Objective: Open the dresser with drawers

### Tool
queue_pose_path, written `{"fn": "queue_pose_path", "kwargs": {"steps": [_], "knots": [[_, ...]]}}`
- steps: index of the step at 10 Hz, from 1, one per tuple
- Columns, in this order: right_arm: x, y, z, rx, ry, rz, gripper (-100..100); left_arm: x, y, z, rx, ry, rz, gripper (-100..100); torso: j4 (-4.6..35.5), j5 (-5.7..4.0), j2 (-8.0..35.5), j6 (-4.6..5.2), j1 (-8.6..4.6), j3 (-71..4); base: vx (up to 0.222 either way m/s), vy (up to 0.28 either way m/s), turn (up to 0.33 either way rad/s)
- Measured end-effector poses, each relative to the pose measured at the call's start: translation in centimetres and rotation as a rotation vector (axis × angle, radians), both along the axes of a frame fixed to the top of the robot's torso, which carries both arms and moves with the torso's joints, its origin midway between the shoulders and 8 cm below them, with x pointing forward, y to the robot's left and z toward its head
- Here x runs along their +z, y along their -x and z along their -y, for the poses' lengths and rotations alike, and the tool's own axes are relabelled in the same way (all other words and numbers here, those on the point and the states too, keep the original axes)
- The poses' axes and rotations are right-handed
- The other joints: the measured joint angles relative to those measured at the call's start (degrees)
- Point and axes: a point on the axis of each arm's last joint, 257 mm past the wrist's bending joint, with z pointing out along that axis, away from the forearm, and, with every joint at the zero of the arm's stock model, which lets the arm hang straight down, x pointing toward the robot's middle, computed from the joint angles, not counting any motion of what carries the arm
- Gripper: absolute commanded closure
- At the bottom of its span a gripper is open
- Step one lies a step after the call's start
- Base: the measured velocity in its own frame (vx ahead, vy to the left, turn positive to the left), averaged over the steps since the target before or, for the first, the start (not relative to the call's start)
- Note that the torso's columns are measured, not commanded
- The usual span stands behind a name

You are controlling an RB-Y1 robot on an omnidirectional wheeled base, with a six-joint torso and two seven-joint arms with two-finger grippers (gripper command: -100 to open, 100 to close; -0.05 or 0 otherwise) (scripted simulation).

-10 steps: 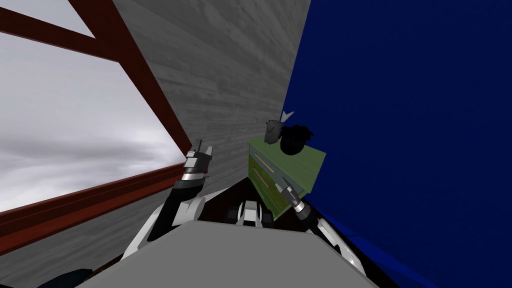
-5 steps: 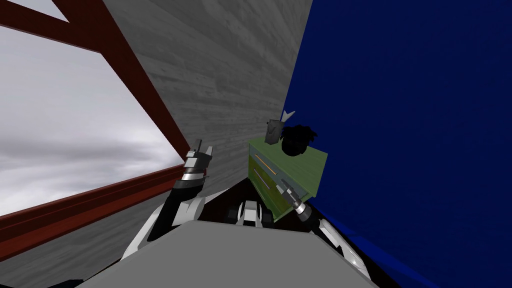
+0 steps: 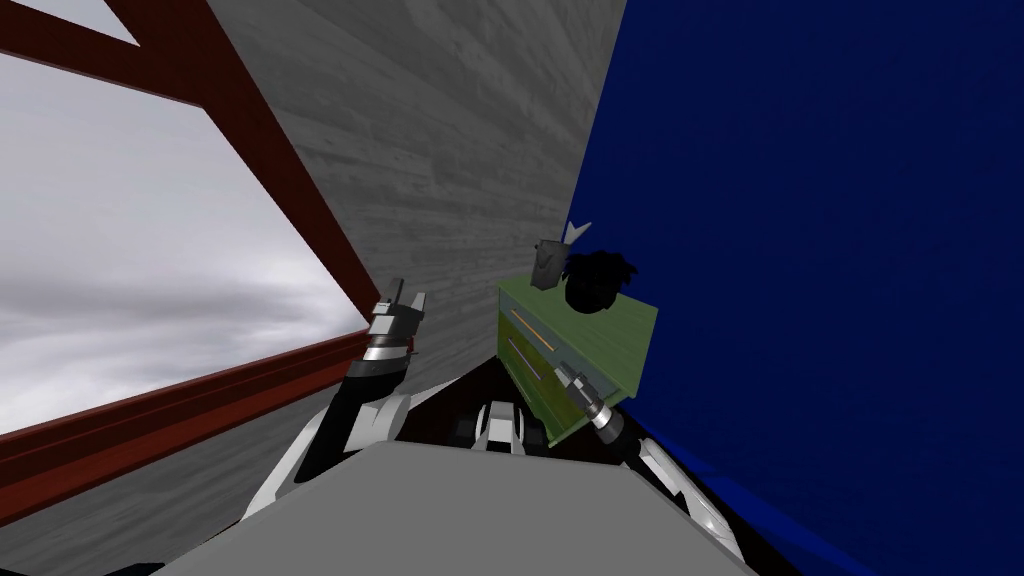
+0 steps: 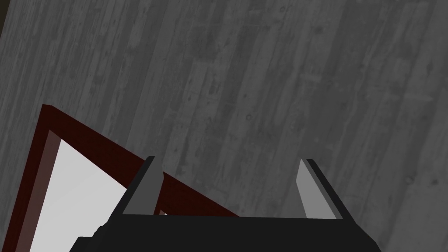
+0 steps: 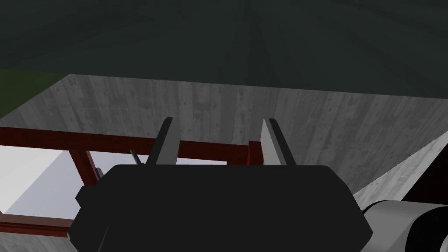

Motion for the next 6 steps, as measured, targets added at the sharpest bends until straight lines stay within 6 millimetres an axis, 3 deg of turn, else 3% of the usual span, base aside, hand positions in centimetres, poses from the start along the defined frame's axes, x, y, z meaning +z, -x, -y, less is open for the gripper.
{"fn": "queue_pose_path", "kwargs": {"steps": [5,6], "knots": [[0.46,0.44,-0.34,0.011,0.001,0.000,100,0.01,0.00,0.01,0.000,0.000,0.000,0,0.0,0.02,0.0,0.00,0.05,0.0,-0.096,0.139,-0.023],[0.45,0.46,-0.37,0.011,0.000,0.000,-100,0.00,0.00,0.00,0.000,0.000,0.000,0,-0.1,-0.06,-0.2,-0.01,-0.27,-0.1,0.118,-0.026,-0.025]]}}
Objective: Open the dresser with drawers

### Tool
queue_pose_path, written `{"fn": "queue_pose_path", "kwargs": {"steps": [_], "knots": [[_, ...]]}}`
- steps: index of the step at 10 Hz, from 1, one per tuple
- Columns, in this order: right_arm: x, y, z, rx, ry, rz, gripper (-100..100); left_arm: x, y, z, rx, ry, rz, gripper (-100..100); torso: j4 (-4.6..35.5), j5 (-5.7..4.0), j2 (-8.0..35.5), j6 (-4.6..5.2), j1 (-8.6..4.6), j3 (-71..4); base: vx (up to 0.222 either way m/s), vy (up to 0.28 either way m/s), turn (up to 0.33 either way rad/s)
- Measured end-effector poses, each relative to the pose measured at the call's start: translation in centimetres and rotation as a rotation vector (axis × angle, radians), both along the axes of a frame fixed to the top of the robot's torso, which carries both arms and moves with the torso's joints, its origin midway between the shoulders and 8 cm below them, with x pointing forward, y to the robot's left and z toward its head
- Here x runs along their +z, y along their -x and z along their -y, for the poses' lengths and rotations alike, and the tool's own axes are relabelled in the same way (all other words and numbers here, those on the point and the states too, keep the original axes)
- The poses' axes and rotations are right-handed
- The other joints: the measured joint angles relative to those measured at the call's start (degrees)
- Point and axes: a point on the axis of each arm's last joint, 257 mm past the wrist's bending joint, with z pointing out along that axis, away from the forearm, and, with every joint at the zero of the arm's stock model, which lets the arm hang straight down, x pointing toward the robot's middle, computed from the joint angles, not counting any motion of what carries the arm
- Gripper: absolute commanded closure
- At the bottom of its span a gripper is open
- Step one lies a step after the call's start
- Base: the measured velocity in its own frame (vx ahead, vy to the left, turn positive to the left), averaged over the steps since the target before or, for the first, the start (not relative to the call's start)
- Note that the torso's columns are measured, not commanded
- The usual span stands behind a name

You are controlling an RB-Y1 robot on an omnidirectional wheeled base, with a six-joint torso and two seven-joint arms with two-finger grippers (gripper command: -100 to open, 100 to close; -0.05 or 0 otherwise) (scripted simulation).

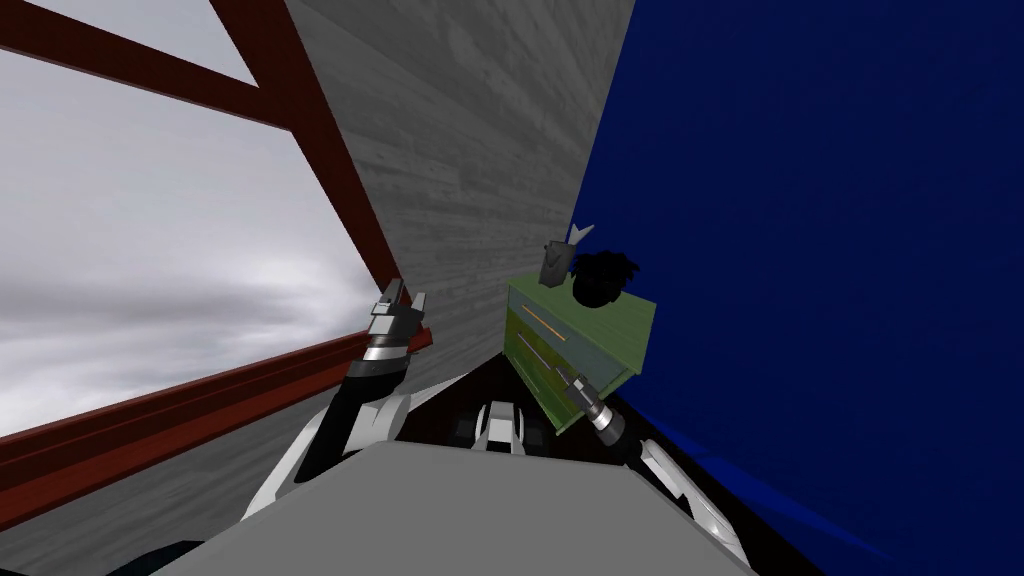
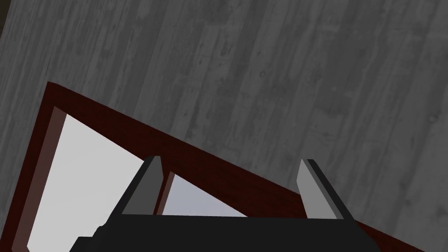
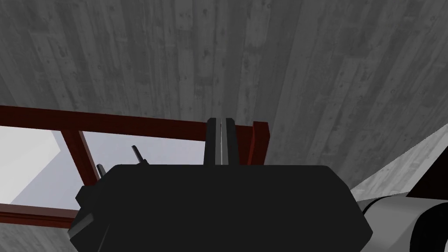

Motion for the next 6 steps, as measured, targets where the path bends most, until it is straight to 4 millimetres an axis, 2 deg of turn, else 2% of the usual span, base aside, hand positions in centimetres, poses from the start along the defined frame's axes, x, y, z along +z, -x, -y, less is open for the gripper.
{"fn": "queue_pose_path", "kwargs": {"steps": [1,3,5,6], "knots": [[0.2,-0.3,0.4,-0.008,0.011,0.009,-100,0.0,0.0,0.0,0.000,0.000,0.000,0,-0.1,-0.07,-0.4,0.00,-0.22,-0.3,0.166,-0.071,-0.010],[0.8,-1.1,1.2,-0.024,0.035,0.029,-100,0.0,0.0,0.0,0.000,-0.001,-0.001,0,-0.1,0.02,-0.2,0.00,0.14,-0.1,0.218,-0.053,-0.009],[1.2,-1.7,1.9,-0.036,0.051,0.042,-100,0.0,0.0,0.0,0.000,0.000,0.000,0,0.1,0.14,0.5,0.01,0.53,0.3,0.071,-0.007,0.002],[1.2,-1.7,1.8,-0.036,0.051,0.042,100,0.0,0.0,0.0,0.000,0.000,0.000,0,0.2,0.12,0.8,0.02,0.45,0.5,0.016,-0.001,0.001]]}}
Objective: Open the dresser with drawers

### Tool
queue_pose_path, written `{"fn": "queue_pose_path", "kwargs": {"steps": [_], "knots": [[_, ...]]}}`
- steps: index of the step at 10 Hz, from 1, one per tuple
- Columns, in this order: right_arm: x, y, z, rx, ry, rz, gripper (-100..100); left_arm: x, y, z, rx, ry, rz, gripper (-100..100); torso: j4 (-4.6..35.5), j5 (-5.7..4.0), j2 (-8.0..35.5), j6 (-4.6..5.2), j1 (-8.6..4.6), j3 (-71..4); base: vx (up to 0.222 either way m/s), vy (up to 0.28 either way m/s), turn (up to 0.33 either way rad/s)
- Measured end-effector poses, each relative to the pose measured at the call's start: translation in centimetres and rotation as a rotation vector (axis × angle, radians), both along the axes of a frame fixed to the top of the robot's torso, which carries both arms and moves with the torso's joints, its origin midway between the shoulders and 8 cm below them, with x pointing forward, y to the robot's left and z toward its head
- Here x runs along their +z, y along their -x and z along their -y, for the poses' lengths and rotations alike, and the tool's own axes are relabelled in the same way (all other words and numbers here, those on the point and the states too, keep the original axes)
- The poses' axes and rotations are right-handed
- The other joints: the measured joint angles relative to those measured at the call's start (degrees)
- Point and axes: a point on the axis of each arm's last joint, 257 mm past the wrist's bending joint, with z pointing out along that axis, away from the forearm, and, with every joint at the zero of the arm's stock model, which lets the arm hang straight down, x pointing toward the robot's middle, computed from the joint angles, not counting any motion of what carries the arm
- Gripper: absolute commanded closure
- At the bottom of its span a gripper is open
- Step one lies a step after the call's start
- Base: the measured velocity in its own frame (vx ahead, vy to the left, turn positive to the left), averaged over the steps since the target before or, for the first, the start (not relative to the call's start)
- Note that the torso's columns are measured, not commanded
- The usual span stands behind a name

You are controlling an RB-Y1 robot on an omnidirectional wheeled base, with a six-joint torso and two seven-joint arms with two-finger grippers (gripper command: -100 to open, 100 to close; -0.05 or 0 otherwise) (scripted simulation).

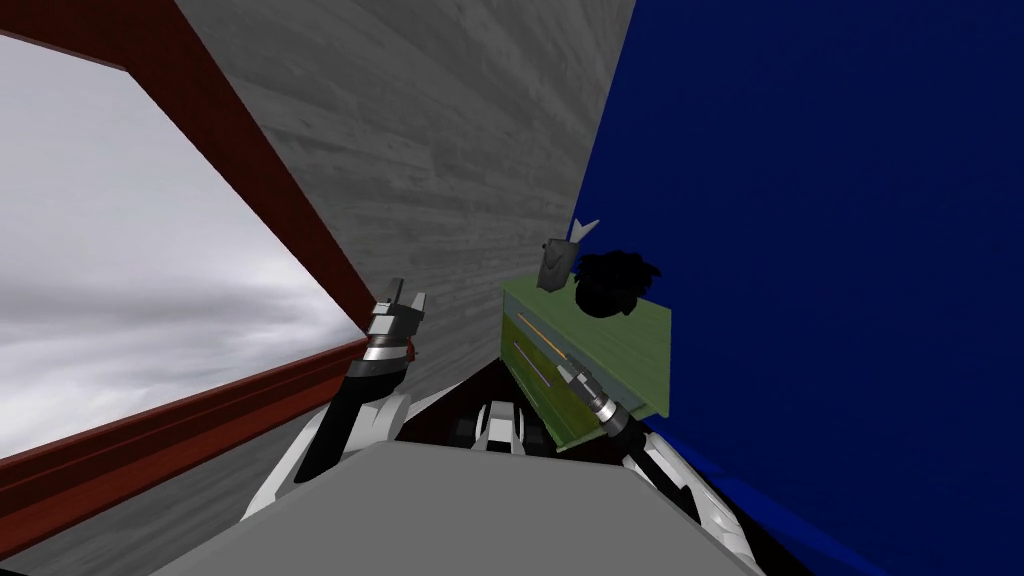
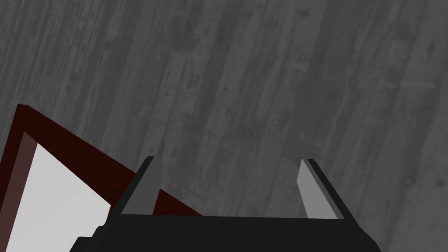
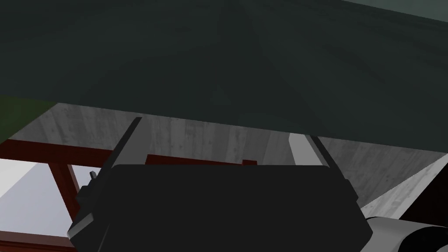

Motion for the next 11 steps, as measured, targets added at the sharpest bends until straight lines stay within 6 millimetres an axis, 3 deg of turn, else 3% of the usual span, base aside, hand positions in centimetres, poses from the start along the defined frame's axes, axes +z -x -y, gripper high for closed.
{"fn": "queue_pose_path", "kwargs": {"steps": [5,6,11], "knots": [[0.23,0.45,-0.41,0.009,-0.002,-0.003,100,0.01,0.00,0.01,0.000,0.000,0.000,0,-0.2,-0.05,-0.5,-0.01,-0.18,-0.4,-0.099,0.125,-0.022],[0.23,0.47,-0.43,0.009,-0.003,-0.004,-100,0.00,0.00,0.00,0.000,0.000,0.000,0,-0.2,-0.14,-0.8,-0.02,-0.50,-0.5,0.032,-0.054,0.003],[0.33,-0.14,0.31,-0.005,0.013,0.010,-100,-0.01,0.00,-0.01,0.000,0.000,0.000,0,-0.2,-0.03,-0.6,-0.02,-0.10,-0.4,0.105,-0.108,0.008]]}}
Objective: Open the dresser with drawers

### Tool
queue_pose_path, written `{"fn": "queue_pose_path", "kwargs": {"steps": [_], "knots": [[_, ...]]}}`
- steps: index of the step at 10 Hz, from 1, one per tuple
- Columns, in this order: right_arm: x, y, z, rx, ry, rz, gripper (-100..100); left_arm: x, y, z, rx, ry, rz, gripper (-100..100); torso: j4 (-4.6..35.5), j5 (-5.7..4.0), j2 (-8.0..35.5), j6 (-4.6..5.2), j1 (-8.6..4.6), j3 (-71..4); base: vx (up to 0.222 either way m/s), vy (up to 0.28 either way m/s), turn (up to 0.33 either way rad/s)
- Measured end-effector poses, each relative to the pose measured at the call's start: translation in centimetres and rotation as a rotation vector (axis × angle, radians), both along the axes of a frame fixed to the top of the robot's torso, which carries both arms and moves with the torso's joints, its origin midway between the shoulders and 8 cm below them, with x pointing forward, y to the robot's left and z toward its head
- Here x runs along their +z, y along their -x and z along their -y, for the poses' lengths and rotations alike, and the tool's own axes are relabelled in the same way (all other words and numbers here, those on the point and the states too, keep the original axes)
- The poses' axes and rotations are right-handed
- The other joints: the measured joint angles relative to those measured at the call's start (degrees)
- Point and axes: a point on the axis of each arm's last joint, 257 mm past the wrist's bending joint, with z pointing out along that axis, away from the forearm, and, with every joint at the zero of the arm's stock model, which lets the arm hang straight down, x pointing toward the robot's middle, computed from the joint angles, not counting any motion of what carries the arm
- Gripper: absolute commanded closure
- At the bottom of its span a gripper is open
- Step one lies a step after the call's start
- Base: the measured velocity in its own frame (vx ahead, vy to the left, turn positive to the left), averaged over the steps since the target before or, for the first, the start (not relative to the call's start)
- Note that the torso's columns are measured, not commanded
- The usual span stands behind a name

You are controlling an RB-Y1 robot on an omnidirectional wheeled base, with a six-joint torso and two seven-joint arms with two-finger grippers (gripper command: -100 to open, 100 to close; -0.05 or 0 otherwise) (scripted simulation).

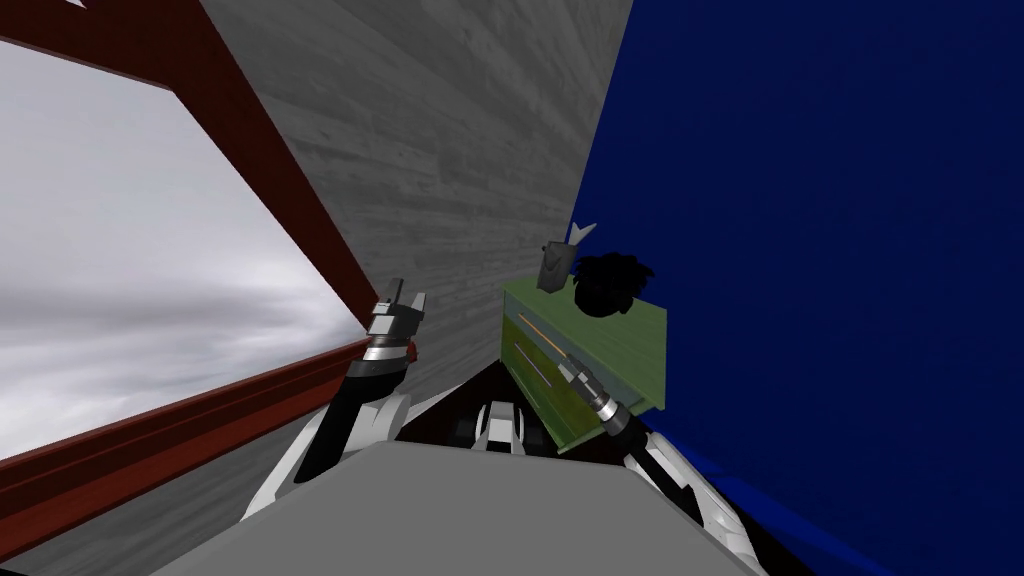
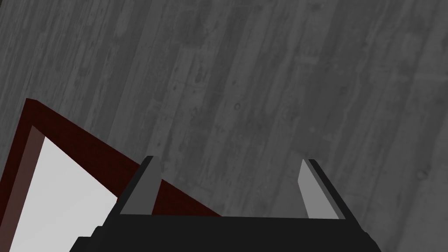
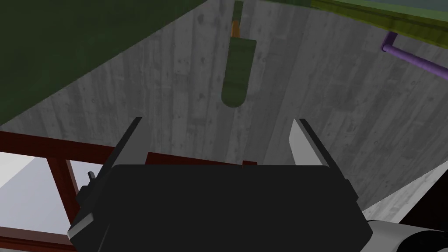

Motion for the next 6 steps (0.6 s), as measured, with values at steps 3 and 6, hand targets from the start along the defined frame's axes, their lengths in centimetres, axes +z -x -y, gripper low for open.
{"fn": "queue_pose_path", "kwargs": {"steps": [3,6], "knots": [[0.02,-0.04,0.03,0.000,0.001,0.001,100,0.01,-0.01,0.01,0.000,0.000,0.000,0,0.1,0.04,0.3,0.01,0.13,0.2,-0.018,0.022,-0.005],[0.16,0.30,-0.35,0.006,-0.002,-0.001,100,0.02,-0.01,0.02,0.000,0.001,0.001,0,0.1,0.04,0.3,0.02,0.12,0.2,-0.121,0.143,-0.029]]}}
